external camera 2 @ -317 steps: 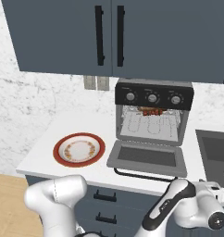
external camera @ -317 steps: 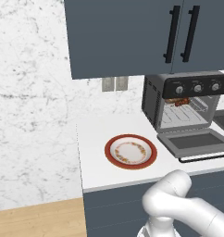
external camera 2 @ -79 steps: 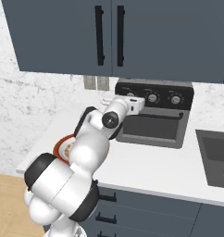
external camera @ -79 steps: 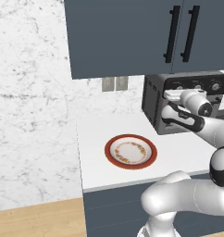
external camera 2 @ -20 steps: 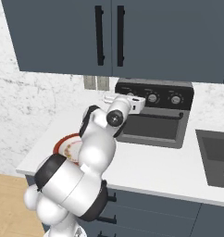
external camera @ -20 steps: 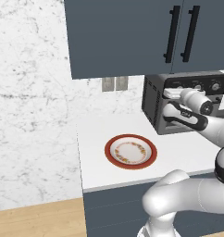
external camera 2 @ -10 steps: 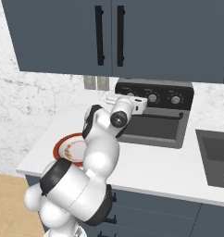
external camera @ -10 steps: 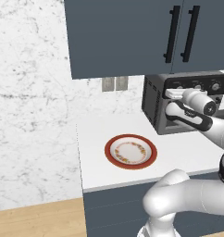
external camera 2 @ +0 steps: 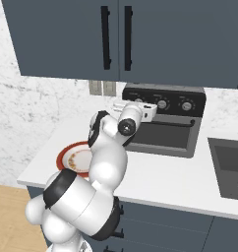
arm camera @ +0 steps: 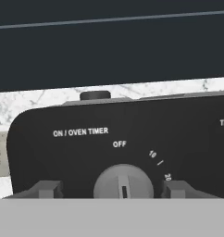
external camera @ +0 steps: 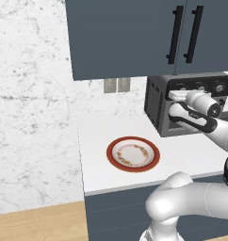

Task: Pick up the kebab skewer and baguette bread, and place them inside the toaster oven. Close the toaster oven door and start by setting the timer.

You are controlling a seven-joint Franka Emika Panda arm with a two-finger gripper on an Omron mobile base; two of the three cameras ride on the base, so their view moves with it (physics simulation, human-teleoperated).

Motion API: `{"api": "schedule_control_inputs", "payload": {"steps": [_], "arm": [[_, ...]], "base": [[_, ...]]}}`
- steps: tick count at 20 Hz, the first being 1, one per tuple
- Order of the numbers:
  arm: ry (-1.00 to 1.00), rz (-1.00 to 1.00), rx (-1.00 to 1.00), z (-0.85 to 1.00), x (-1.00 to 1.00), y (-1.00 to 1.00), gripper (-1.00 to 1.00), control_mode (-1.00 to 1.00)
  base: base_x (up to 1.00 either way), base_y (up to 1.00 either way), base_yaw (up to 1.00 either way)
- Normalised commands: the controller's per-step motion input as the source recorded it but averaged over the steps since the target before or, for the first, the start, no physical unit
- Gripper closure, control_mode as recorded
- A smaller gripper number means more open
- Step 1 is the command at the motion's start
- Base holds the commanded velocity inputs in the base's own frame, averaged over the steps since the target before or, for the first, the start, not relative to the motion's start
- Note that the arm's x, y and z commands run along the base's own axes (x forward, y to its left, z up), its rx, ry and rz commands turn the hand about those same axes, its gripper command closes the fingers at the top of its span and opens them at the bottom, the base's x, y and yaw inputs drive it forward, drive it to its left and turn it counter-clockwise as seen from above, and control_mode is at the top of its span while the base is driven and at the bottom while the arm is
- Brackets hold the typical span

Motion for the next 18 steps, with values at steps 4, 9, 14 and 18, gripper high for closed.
{"api": "schedule_control_inputs", "payload": {"steps": [4,9,14,18], "arm": [[0.00,0.00,0.00,0.00,0.00,0.00,1.00,-1.00],[-0.01,0.00,0.00,0.00,0.00,0.00,1.00,-1.00],[-0.01,0.00,0.00,0.00,0.00,0.00,1.00,-1.00],[-0.07,-0.01,0.00,0.00,-0.05,0.00,1.00,-1.00]], "base": [[0.00,0.00,0.00],[0.00,0.00,0.00],[0.00,0.00,0.00],[0.00,0.00,0.00]]}}
